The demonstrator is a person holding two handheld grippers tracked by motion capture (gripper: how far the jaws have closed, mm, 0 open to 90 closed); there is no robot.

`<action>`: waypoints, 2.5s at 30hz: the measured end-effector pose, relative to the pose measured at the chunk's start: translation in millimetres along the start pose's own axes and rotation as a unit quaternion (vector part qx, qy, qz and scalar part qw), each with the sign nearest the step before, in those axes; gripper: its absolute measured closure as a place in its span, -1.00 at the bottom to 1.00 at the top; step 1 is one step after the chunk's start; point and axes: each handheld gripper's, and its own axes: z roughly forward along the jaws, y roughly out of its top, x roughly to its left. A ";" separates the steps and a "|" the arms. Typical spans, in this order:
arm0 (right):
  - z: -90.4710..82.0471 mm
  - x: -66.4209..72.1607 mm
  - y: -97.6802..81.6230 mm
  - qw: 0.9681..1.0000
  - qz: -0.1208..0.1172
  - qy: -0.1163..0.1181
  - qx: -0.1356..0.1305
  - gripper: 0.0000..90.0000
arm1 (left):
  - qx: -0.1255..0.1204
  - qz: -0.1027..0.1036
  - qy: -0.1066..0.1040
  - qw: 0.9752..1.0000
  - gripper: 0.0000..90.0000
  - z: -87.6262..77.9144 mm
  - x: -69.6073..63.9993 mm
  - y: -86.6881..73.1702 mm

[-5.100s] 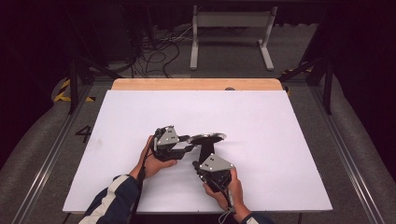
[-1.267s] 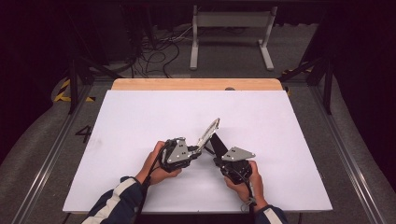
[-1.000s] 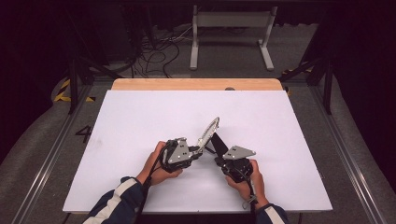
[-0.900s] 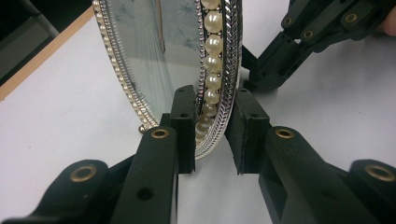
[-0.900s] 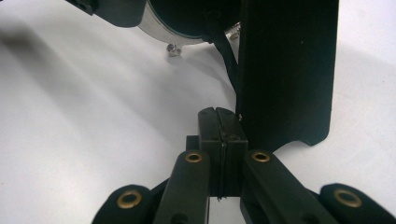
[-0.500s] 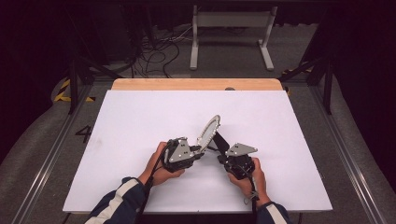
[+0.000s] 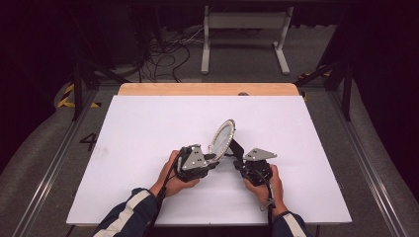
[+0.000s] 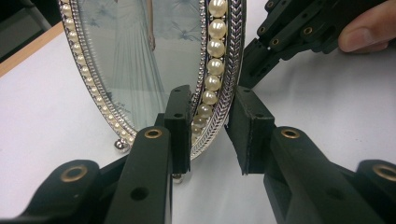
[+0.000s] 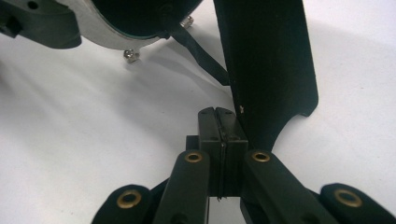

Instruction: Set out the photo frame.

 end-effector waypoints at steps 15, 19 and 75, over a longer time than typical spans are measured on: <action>1.9 -16.8 -2.6 0.999 0.033 -0.017 -0.001 1.00 | 0.002 -0.001 -0.006 1.000 0.59 3.1 -1.3 0.3; 1.8 -17.4 -2.6 0.999 0.034 -0.017 -0.001 1.00 | 0.000 -0.003 -0.008 1.000 0.56 0.1 0.6 -0.2; 28.9 35.5 38.2 0.993 0.086 0.016 -0.083 0.13 | 0.084 -0.083 0.067 0.991 -0.62 -97.3 -5.9 -79.0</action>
